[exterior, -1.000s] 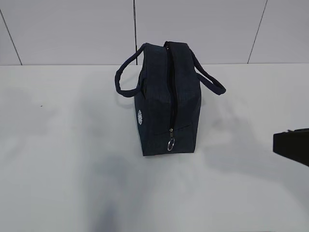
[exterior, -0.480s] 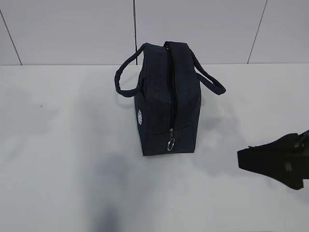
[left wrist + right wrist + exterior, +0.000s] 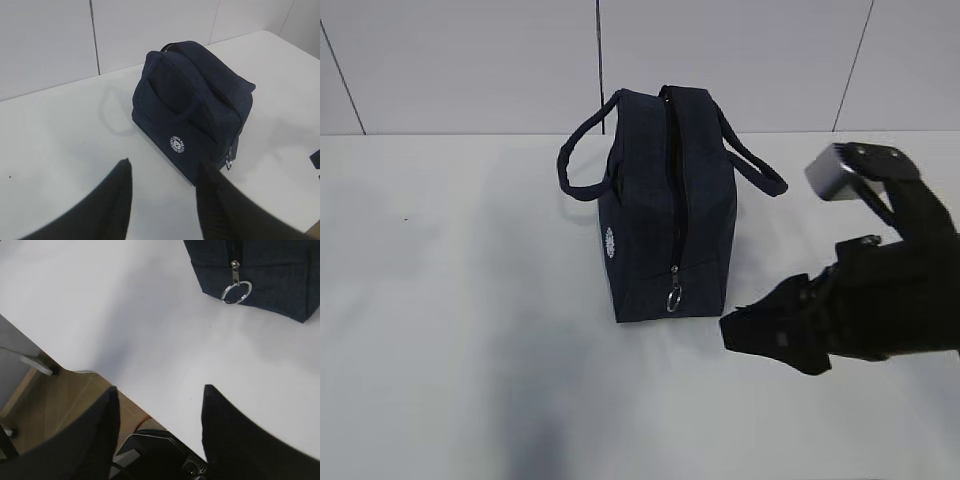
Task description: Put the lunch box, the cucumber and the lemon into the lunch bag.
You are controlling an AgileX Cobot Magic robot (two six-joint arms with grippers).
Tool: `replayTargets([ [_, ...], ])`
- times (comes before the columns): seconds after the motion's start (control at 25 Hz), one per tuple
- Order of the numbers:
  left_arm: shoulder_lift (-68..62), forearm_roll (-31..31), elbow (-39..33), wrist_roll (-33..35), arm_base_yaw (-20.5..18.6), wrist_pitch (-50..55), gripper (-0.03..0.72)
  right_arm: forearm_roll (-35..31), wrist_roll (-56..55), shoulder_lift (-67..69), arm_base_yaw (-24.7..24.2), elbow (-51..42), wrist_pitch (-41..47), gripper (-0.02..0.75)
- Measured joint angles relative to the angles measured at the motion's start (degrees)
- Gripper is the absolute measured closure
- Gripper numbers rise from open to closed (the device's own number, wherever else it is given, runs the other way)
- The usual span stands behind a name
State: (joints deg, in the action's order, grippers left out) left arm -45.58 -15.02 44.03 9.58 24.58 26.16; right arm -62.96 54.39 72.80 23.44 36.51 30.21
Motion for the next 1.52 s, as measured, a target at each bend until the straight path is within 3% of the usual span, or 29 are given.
replayTargets([
  [0.2,0.00,0.00,0.00,0.00,0.00,-0.04,0.380,-0.14,3.90,7.57,0.23,5.80,2.61,0.253],
  [0.36,0.00,0.00,0.00,0.00,0.00,-0.04,0.380,-3.51,4.43,11.87,0.23,8.79,1.03,0.228],
  [0.84,0.00,0.00,0.00,0.00,0.00,-0.04,0.380,-17.27,2.62,24.12,0.23,12.01,-4.47,0.242],
  [1.2,0.00,0.00,0.00,0.00,0.00,-0.04,0.380,-19.37,2.62,26.86,0.23,12.06,-6.42,0.244],
  [1.52,0.00,-0.11,0.00,0.00,0.00,0.96,0.380,-19.72,2.86,28.00,0.23,12.14,-6.78,0.293],
])
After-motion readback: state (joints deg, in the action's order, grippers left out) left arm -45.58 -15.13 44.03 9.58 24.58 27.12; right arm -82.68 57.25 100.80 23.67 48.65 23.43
